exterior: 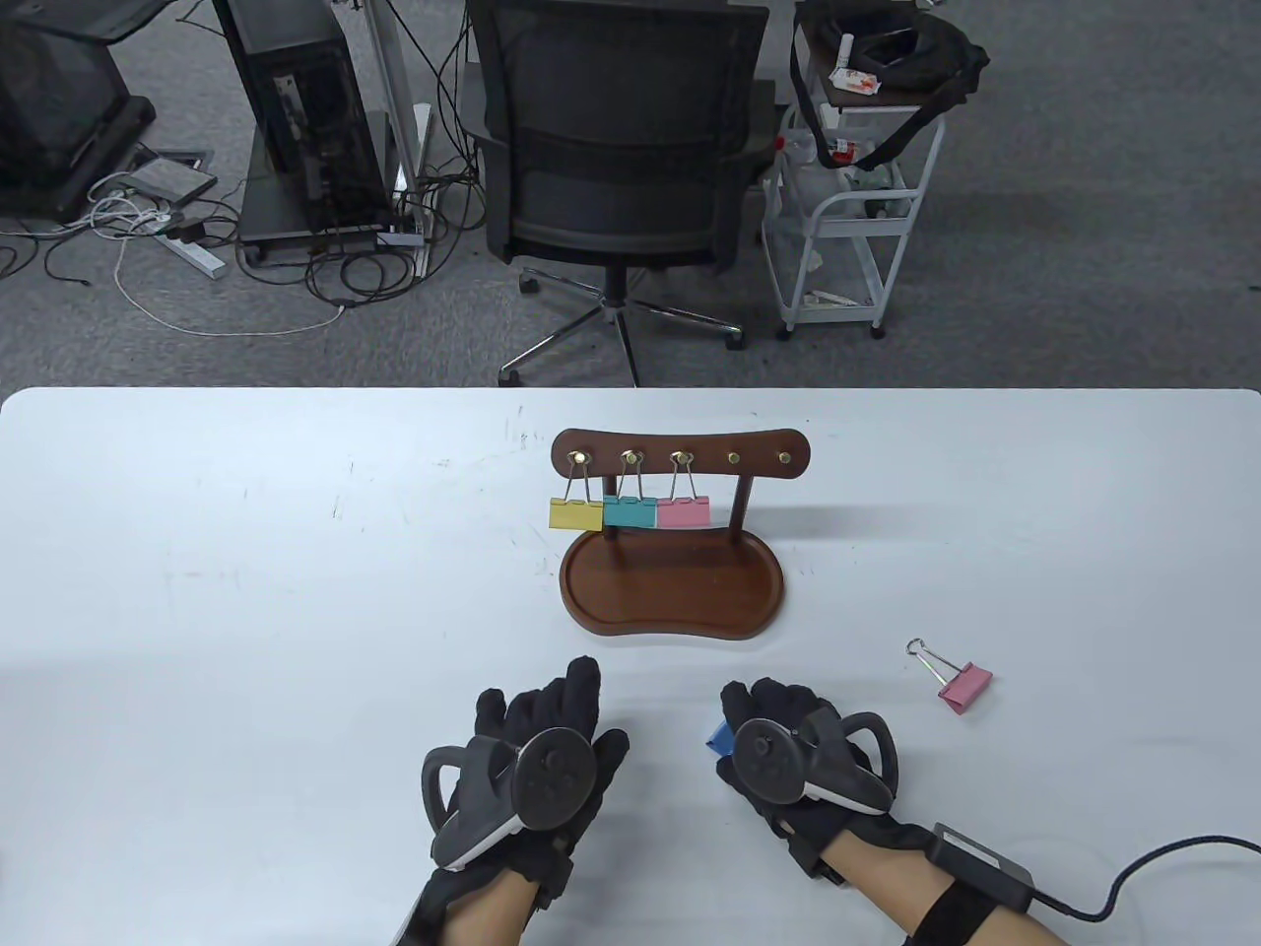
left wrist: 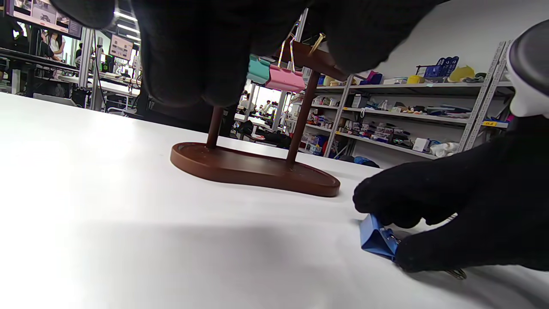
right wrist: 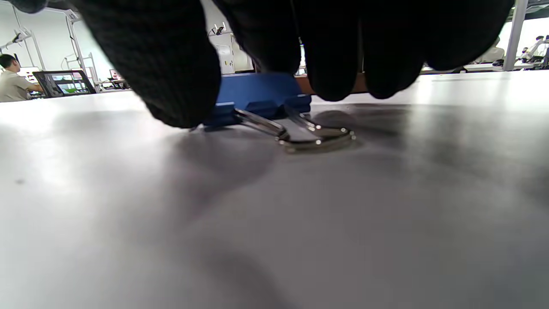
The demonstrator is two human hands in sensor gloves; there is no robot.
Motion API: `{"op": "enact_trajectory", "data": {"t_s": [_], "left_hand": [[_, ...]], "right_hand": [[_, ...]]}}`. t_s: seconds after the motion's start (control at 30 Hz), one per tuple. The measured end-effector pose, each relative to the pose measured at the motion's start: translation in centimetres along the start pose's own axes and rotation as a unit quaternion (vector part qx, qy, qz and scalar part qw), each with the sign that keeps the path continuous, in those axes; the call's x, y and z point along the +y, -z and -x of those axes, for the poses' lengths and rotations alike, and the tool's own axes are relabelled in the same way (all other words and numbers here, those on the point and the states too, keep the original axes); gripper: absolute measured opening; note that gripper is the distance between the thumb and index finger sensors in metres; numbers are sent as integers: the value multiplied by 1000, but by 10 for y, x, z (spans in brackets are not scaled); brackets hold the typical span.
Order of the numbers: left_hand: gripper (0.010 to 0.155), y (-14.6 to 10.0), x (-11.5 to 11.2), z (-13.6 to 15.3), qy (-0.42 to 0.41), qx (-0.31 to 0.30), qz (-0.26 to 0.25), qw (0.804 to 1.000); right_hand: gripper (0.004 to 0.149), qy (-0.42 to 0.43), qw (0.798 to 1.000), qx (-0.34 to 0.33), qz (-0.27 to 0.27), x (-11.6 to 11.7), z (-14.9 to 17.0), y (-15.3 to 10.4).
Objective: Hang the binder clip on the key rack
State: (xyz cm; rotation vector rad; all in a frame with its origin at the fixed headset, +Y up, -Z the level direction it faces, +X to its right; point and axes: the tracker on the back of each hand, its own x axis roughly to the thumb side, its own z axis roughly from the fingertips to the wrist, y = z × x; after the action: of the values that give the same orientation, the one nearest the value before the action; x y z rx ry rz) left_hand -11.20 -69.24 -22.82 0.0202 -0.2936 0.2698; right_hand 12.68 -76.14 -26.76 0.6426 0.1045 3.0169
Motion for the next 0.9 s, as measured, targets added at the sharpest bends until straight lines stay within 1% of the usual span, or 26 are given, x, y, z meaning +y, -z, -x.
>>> {"op": "enact_trajectory", "data": {"t_s": [0.43,0.57,0.73,0.9], "left_hand": [[76,0,0,0,0,1,0,1000],[76,0,0,0,-1,0,0,1000],[76,0,0,0,-4,-3,0,1000],[76,0,-2,-3,-6,-16,1,1000]], "right_hand": [[76,-5,1000,26,1,0,-5,3],[79,14,999,28,6,-3,-1,2],[81,50,998,17,18,-16,6,-4],[84,86,995,-16,41,-38,9,-15]]}}
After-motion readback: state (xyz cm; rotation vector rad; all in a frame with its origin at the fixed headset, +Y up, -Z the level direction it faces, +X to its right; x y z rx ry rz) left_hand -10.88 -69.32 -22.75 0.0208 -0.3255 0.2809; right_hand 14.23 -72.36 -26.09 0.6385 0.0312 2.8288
